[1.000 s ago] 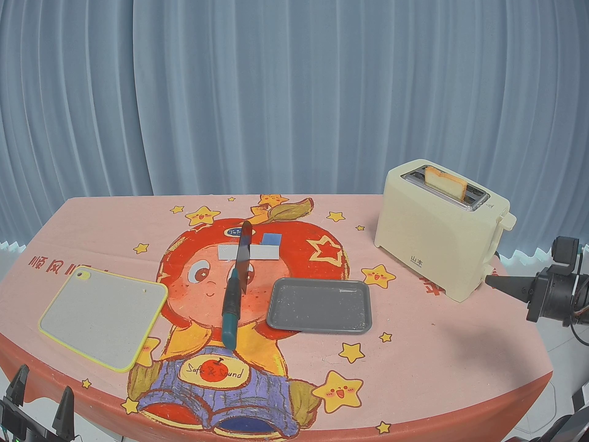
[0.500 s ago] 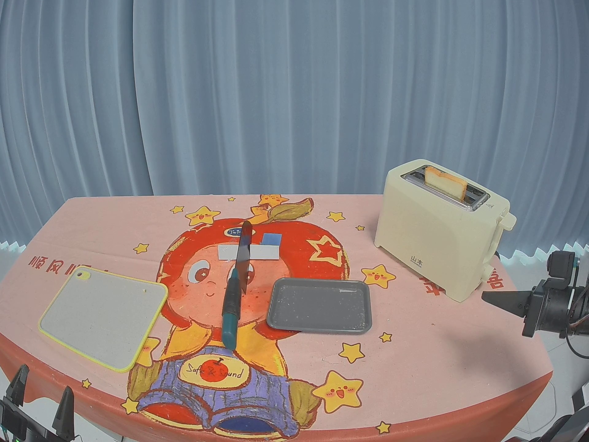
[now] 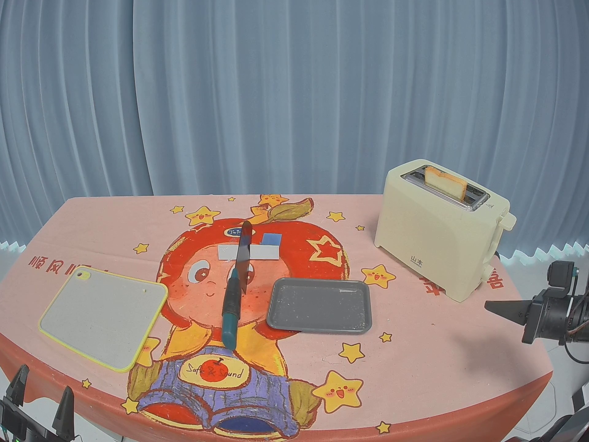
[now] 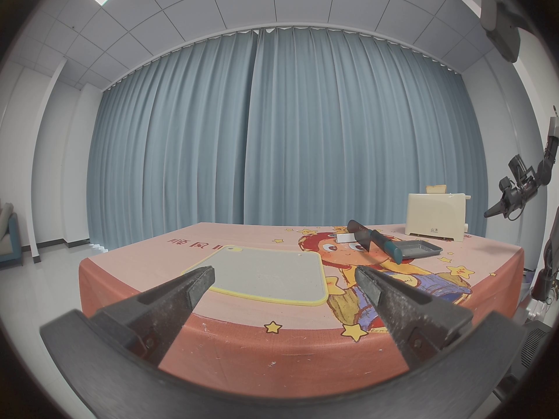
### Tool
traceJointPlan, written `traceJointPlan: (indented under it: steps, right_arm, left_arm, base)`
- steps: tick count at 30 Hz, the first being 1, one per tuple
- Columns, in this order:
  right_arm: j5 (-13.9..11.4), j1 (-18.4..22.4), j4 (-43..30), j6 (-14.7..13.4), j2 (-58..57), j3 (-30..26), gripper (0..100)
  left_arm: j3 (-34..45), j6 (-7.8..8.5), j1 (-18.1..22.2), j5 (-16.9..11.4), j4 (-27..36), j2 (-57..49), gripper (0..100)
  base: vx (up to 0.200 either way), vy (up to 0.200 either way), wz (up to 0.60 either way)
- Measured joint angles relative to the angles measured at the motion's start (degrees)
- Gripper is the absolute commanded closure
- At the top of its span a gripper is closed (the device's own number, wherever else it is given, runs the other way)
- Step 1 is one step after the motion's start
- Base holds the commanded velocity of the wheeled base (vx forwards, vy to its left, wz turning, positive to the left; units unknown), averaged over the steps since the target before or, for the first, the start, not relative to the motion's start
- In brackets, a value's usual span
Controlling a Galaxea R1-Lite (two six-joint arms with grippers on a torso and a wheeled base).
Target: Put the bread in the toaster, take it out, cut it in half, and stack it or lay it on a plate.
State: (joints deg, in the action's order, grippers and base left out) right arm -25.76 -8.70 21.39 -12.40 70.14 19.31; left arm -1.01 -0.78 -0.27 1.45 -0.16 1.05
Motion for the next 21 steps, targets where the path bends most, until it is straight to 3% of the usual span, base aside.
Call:
traceJointPlan:
  steps: [13,21]
  right_arm:
    - [0.78,0.85,-0.76,0.15,0.68,-0.1,100]
    - [1.49,0.96,-0.82,2.44,1.41,-1.12,100]
  left_arm:
    - [0.0,0.0,0.0,0.0,0.02,0.0,0]
    - [0.0,0.02,0.0,0.02,0.02,0.0,0]
  base:
    - [0.0,0.0,0.0]
    - [0.0,0.0,0.0]
